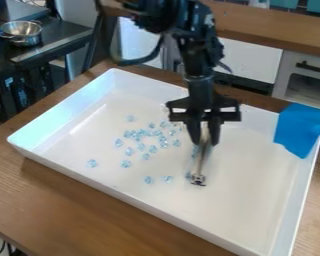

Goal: Sweep into pile

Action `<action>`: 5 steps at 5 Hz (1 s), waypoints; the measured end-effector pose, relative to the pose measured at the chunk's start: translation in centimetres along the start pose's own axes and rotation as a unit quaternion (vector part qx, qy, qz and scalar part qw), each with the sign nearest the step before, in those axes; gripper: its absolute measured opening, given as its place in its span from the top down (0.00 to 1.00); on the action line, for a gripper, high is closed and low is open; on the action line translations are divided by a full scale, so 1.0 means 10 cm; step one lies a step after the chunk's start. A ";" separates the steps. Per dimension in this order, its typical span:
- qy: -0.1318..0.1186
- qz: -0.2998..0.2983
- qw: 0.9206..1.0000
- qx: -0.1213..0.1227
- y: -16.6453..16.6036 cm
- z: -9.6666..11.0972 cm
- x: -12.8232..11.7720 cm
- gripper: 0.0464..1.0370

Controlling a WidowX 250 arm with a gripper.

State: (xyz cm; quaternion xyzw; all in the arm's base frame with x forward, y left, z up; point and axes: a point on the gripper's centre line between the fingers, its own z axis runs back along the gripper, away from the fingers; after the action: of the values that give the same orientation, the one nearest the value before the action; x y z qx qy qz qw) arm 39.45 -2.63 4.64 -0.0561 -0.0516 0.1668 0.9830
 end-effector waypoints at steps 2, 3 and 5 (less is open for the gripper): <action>-0.004 0.041 0.999 0.012 0.53 0.07 -0.02 0.73; -0.006 0.052 0.999 0.017 0.85 0.12 -0.06 0.73; 0.006 0.073 0.997 0.037 1.54 0.25 -0.15 0.73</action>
State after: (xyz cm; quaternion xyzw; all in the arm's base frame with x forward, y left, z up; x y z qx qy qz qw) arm 32.82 11.54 5.03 -0.0240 -0.0351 0.2401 0.9698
